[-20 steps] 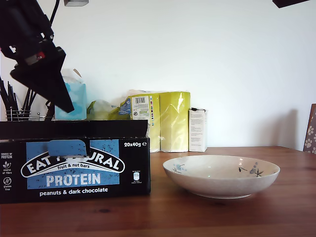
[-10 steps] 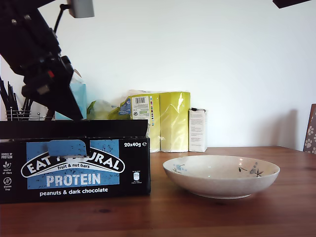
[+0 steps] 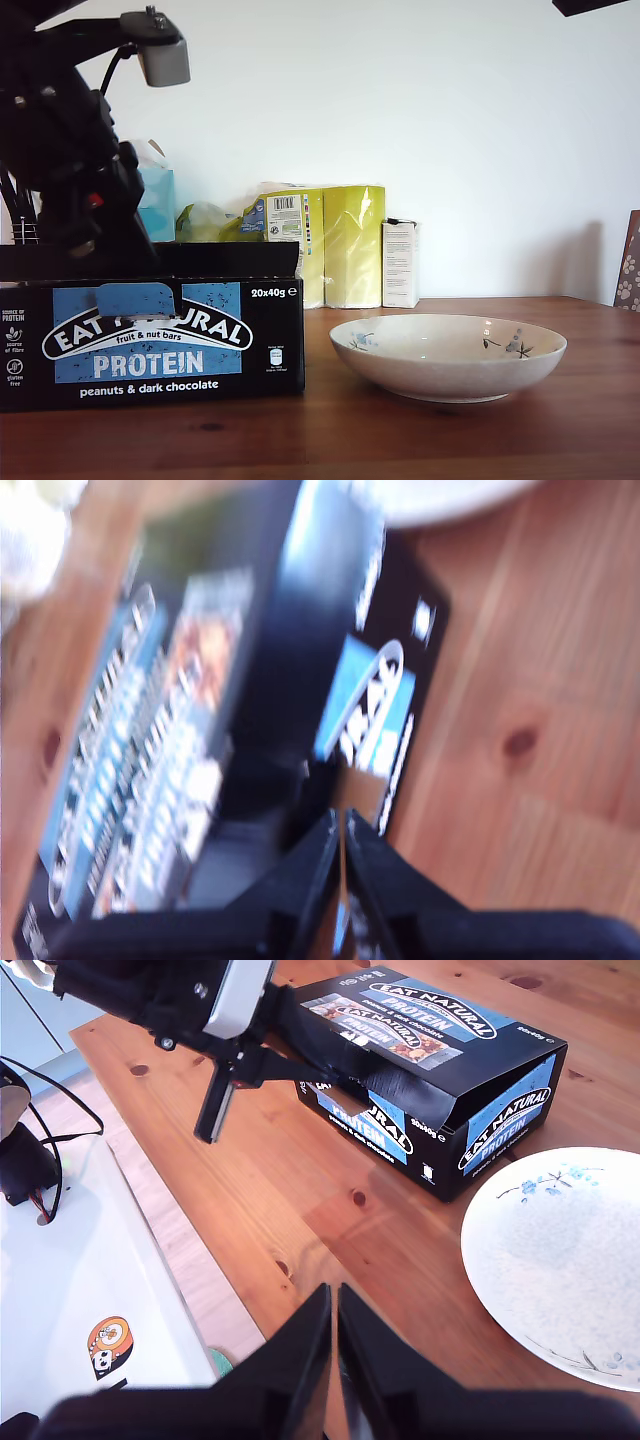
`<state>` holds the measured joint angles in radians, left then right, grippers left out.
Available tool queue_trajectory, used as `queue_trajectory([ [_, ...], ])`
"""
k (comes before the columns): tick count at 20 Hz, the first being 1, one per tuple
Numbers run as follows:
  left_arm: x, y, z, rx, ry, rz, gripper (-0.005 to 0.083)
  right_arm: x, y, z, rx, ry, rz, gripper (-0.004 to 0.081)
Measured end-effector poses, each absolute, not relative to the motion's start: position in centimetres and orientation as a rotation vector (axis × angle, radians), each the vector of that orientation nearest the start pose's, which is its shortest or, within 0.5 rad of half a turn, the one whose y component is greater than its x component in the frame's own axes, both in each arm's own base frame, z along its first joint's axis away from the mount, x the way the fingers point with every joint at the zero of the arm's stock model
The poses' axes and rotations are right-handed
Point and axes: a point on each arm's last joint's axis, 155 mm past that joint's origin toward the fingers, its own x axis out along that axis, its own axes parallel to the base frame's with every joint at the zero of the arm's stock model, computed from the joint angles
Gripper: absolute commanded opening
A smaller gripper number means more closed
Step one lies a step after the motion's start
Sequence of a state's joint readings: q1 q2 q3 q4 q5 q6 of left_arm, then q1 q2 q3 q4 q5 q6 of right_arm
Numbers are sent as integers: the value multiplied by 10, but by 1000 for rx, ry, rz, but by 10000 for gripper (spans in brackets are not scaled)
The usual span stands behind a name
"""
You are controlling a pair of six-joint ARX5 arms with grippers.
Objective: Open the carton box of snackbars
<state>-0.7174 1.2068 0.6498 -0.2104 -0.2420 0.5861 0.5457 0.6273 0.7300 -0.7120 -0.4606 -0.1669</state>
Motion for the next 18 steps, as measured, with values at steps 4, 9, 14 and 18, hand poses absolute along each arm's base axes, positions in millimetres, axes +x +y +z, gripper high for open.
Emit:
queue_trajectory([
  [4, 294, -185, 101, 890, 554, -633, -21, 158, 192, 210, -184, 546, 1028, -13],
  [9, 294, -187, 87, 893, 587, -659, -21, 158, 192, 210, -185, 545, 1029, -13],
  [14, 297, -191, 65, 911, 625, -676, -21, 158, 192, 210, -187, 544, 1029, -13],
  [18, 307, -193, 70, 924, 585, -646, -21, 158, 192, 210, -187, 544, 1029, -13],
])
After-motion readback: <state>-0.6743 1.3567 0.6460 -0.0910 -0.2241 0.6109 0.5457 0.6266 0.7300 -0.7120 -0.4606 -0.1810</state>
